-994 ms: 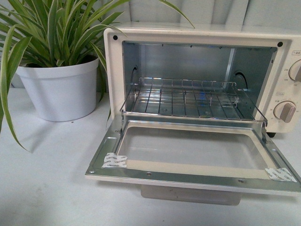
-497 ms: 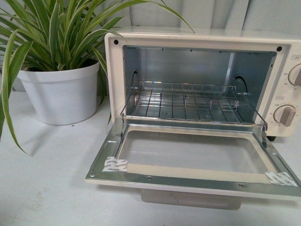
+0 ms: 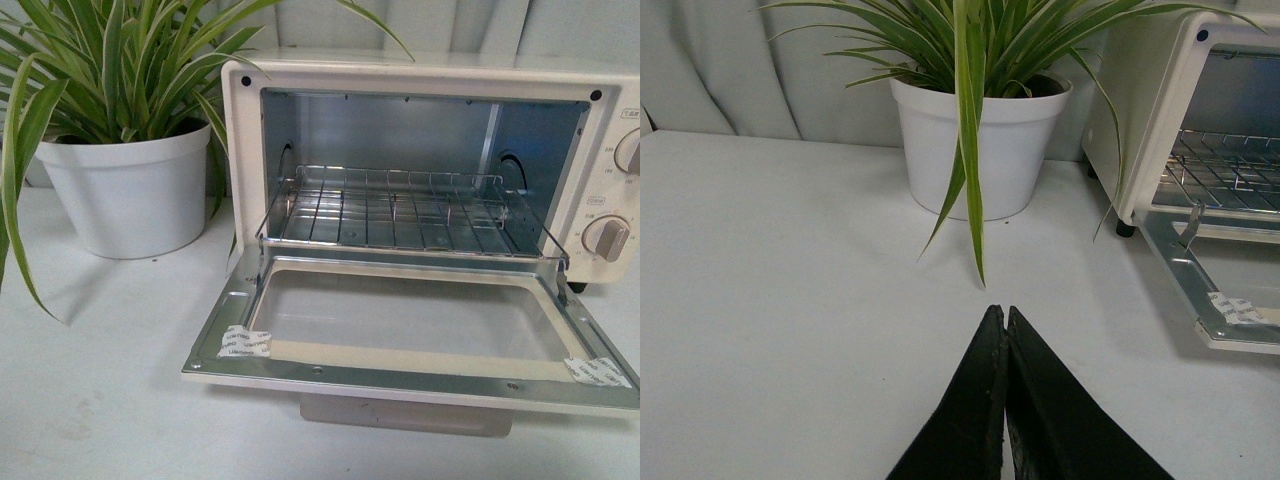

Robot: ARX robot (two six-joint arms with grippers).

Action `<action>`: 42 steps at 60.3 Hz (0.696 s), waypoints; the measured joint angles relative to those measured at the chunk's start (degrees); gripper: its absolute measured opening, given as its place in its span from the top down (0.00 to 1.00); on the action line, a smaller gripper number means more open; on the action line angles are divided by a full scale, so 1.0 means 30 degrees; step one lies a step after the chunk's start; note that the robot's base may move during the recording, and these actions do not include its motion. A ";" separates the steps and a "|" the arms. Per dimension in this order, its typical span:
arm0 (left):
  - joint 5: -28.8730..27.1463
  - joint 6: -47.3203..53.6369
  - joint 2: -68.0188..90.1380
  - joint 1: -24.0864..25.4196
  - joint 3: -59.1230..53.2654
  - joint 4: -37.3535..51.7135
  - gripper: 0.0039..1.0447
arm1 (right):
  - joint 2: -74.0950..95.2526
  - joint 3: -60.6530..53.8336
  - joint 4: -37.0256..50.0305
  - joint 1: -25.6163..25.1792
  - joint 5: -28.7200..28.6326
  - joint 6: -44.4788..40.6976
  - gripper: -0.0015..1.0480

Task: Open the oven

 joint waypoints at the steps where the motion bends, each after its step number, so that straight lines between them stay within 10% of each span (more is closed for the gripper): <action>1: 0.0000 0.0000 0.0000 0.0007 0.0000 0.0000 0.96 | 0.0000 0.0000 0.0000 0.0000 0.0000 0.0000 0.99; 17: 0.0000 -0.0022 0.0000 0.0029 0.0000 0.0000 0.92 | -0.0007 0.0000 0.0000 0.0000 0.0000 0.0000 0.99; 42: 0.0000 -0.0022 0.0000 0.0029 0.0000 0.0000 0.07 | -0.0007 0.0000 0.0000 0.0000 0.0000 -0.0029 0.15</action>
